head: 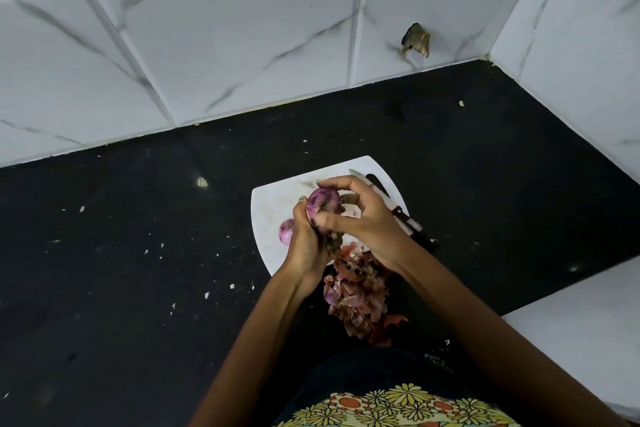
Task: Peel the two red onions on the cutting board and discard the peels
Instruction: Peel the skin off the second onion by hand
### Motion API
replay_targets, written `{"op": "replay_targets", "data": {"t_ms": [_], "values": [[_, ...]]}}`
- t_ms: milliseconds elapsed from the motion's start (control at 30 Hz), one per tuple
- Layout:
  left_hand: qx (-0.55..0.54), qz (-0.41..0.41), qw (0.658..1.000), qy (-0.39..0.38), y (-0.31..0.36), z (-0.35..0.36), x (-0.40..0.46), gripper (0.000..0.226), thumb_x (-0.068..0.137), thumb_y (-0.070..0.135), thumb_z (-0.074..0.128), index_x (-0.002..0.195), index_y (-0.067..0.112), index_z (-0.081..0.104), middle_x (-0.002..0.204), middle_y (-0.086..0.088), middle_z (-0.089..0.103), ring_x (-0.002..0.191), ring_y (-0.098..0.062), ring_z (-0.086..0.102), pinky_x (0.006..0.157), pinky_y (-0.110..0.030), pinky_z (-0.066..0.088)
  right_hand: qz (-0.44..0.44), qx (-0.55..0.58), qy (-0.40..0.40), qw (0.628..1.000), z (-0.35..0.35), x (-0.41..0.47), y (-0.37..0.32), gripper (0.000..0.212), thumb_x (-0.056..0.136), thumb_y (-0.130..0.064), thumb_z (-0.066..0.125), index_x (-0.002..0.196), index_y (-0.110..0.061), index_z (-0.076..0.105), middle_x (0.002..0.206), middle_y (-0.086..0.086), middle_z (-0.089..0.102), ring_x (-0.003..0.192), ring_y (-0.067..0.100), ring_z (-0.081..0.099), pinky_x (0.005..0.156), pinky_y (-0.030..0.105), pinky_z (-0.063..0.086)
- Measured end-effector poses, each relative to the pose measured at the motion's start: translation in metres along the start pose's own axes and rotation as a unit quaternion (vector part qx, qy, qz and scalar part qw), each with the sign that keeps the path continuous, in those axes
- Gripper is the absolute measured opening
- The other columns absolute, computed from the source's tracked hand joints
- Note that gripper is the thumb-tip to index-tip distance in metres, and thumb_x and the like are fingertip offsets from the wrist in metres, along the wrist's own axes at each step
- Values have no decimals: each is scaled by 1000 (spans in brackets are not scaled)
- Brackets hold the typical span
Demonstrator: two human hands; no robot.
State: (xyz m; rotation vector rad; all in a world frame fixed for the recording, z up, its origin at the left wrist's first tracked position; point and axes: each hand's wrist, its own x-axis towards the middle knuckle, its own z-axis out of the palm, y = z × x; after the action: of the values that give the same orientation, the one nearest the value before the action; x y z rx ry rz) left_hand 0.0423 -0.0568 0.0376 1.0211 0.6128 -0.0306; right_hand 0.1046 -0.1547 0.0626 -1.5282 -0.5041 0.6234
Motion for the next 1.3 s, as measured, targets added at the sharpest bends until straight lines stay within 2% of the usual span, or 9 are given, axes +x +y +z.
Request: {"op": "replay_targets", "data": {"t_ms": [133,267,433,633,833,967,1067,1133,1300], "values": [[3,-2,1000,6,-1,0,-1,65,98,54,14,115,18,65,120,-10,67,119,-23,56,90,-37,44,-22,-5,24,999,4,-2,3,40,70,-15,82,101,-33,63,118,-2,58,101,3,57,82,18,48],[5,-2,1000,9,-3,0,0,63,99,56,17,110,18,66,108,-9,68,105,-20,55,88,-37,43,-14,45,25,999,4,3,3,20,79,-15,73,91,-30,67,104,-7,60,96,10,56,86,30,51],[11,6,1000,4,-5,0,0,71,98,58,15,120,7,59,93,-14,52,72,-11,45,77,-32,41,24,81,21,996,1,10,-4,12,93,-12,57,82,-18,59,90,5,61,84,15,59,73,33,48],[23,9,1000,2,-10,2,1,62,101,52,15,110,11,60,60,3,57,54,-5,47,53,-19,45,17,45,60,997,2,12,0,19,99,-17,48,87,-15,62,83,-15,68,83,-4,65,74,26,55],[49,23,998,30,-6,0,1,61,101,53,15,104,20,66,94,0,72,94,-8,64,78,-27,47,-17,25,44,999,4,-2,21,24,86,-23,68,109,-24,62,113,-5,65,109,13,60,87,26,53],[153,63,986,30,-12,8,-5,59,102,51,16,109,19,65,97,-1,73,93,-5,67,77,-21,51,8,105,147,983,5,3,18,6,89,-9,63,85,-13,62,83,-2,65,80,10,65,73,27,53],[177,82,979,53,-14,11,-1,51,98,57,28,115,19,56,114,-8,64,105,-15,63,88,-31,51,28,111,181,977,0,7,20,8,91,-12,61,83,-12,62,83,3,64,81,16,62,82,38,52],[175,78,980,60,-13,9,1,50,99,56,27,117,18,55,116,-9,63,102,-12,62,81,-26,49,33,139,132,981,-2,2,21,4,89,-12,62,93,-10,63,91,2,67,89,18,65,84,35,53],[168,71,981,61,-8,3,1,56,103,49,22,111,8,60,94,-8,64,67,7,56,57,-7,41,20,162,76,984,-4,-8,22,36,71,-17,73,105,-9,64,99,-4,71,101,18,65,87,32,54]]}}
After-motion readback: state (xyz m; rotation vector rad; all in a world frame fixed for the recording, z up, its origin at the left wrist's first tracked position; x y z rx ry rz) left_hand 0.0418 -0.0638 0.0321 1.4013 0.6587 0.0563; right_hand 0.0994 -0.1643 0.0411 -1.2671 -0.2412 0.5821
